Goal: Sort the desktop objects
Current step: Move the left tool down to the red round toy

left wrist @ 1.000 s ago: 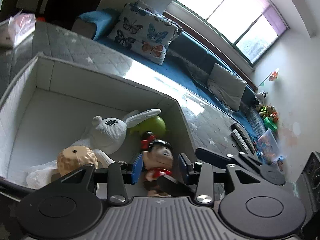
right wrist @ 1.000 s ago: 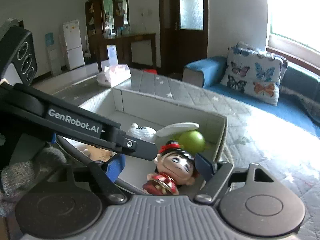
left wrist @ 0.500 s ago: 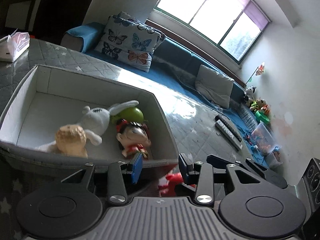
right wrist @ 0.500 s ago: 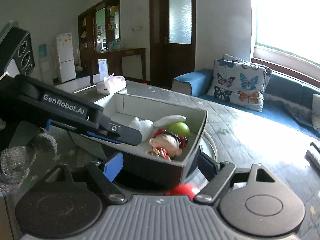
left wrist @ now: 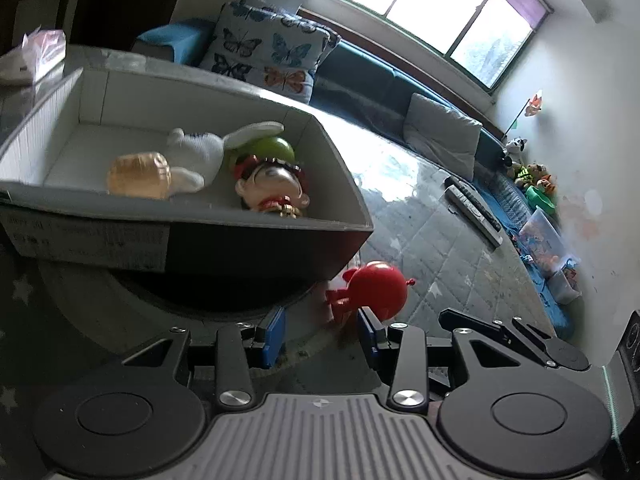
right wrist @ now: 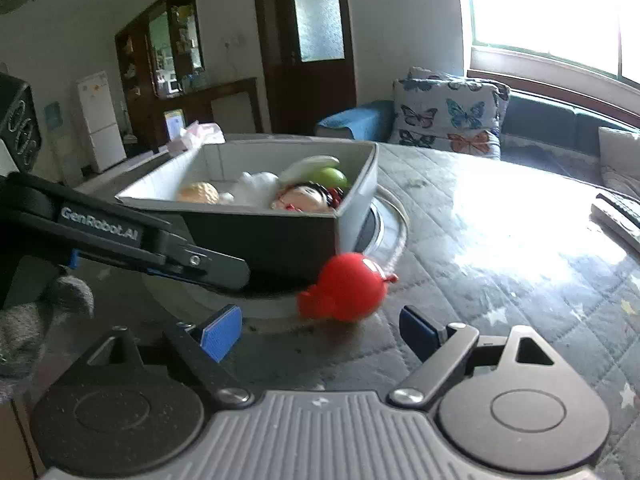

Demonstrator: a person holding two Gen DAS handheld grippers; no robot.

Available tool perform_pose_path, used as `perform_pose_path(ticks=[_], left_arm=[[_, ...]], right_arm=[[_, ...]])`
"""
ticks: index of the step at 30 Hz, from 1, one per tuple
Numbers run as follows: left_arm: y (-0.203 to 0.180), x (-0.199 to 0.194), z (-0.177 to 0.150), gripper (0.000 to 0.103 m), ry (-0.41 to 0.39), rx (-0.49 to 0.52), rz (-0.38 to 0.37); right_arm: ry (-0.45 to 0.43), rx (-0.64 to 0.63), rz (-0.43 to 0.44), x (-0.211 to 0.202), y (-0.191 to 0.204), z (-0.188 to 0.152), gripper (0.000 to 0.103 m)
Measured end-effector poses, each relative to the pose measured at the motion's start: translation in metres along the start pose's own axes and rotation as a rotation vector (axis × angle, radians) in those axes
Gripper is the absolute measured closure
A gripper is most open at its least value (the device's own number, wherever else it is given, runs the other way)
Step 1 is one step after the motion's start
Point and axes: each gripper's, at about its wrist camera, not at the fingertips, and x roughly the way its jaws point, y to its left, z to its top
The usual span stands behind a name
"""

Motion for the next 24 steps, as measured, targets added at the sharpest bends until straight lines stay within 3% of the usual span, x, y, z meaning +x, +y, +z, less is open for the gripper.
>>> perform_pose_path(ticks=[12, 24], left_arm=[[-0.007, 0.020, 0.008, 0.061, 0.019, -0.027, -0.021], [-0.020, 0.039, 0.023, 0.061, 0.039, 0.000, -0.037]], right_arm=[[0.014, 0.067, 0.007, 0.026, -0.018, 0.006, 0.018], [0.024, 0.122, 0.045, 0.040, -0.023, 0.008, 0.031]])
